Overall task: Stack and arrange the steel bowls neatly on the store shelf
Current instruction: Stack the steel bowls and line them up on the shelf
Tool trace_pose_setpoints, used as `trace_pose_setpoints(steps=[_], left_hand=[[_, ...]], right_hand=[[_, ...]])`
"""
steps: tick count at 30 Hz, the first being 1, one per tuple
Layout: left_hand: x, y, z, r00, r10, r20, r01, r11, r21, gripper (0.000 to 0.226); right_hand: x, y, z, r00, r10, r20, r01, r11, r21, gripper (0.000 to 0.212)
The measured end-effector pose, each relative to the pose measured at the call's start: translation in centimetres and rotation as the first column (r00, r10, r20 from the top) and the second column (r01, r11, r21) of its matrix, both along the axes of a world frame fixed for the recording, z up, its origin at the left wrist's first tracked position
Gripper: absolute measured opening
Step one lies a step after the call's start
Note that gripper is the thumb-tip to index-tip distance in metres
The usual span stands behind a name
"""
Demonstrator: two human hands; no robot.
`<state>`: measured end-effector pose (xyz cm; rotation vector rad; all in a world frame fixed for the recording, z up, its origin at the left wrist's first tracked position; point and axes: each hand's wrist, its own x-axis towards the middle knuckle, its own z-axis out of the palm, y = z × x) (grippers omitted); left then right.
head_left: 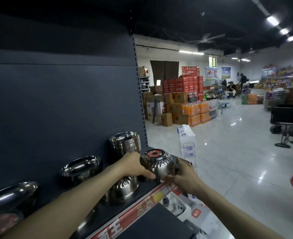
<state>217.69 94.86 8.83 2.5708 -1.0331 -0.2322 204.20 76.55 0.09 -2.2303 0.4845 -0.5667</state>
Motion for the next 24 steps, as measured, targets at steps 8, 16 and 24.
trace_pose_setpoints(steps=[8, 16, 24], left_hand=[[1.1, -0.4, -0.7, 1.000, -0.013, 0.028, 0.013, 1.000, -0.023, 0.054], [0.8, 0.3, -0.6, 0.999, -0.038, 0.024, 0.042, 0.979, -0.198, 0.075], [-0.9, 3.2, 1.4, 0.994, -0.111, -0.007, 0.092, 0.858, -0.506, 0.093]], right_hand=[[1.3, -1.1, -3.2, 0.997, 0.046, 0.065, -0.047, 0.999, 0.012, 0.060], [0.6, 0.4, -0.8, 0.993, 0.039, 0.108, -0.041, 0.999, 0.010, 0.063], [-1.3, 2.6, 3.3, 0.962, 0.058, 0.265, -0.073, 0.996, 0.044, 0.053]])
